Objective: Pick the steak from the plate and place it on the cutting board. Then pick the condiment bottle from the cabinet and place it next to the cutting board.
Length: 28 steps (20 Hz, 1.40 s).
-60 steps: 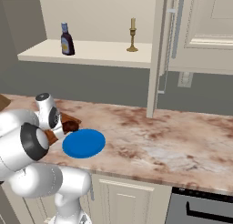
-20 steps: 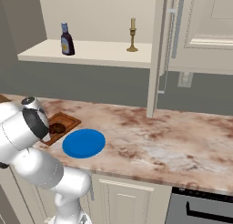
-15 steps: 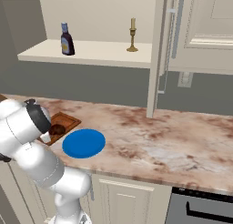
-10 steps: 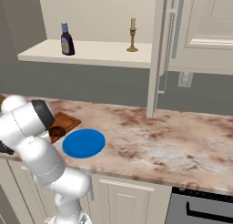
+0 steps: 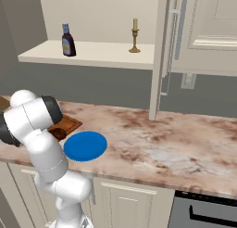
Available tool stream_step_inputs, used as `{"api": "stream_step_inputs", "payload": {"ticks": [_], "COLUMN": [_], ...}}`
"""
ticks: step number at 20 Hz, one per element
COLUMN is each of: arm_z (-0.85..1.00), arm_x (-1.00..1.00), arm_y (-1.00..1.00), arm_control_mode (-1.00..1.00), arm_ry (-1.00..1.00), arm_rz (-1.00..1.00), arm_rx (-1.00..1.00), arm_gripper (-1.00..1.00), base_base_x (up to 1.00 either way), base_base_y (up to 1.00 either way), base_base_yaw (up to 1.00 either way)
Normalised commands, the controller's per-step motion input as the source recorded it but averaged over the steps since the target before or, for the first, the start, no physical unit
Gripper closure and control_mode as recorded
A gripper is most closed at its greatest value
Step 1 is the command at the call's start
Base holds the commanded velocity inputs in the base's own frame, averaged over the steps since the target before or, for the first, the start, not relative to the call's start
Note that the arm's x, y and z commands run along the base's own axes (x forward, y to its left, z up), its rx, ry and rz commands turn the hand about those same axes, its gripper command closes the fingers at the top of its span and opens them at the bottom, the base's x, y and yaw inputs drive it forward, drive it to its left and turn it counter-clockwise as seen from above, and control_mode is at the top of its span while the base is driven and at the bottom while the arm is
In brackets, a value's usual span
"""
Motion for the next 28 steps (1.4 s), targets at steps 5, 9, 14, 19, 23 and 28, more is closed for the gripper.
{"api": "stream_step_inputs", "payload": {"ticks": [5, 9, 14, 19, 23, 28], "arm_z": [0.07, 0.21, 0.22, 0.42, 0.62, 0.64], "arm_x": [0.0, -0.06, -0.33, -0.38, -0.28, -0.18], "arm_y": [0.01, -0.05, -0.17, -0.24, -0.36, -0.34], "arm_control_mode": [-1.0, -1.0, -1.0, -1.0, -1.0, -1.0], "arm_ry": [0.0, -0.03, -0.08, -0.04, 0.0, 0.0], "arm_rz": [0.0, 0.0, 0.0, 0.0, 0.0, 0.0], "arm_rx": [0.0, 0.0, 0.0, 0.0, 0.01, 0.0], "arm_gripper": [-1.0, -1.0, -1.0, -1.0, -1.0, -1.0], "base_base_x": [0.0, 0.0, 0.0, 0.0, 0.0, 0.0], "base_base_y": [0.0, 0.0, 0.0, 0.0, 0.0, 0.0], "base_base_yaw": [0.0, 0.0, 0.0, 0.0, 0.0, 0.0]}}
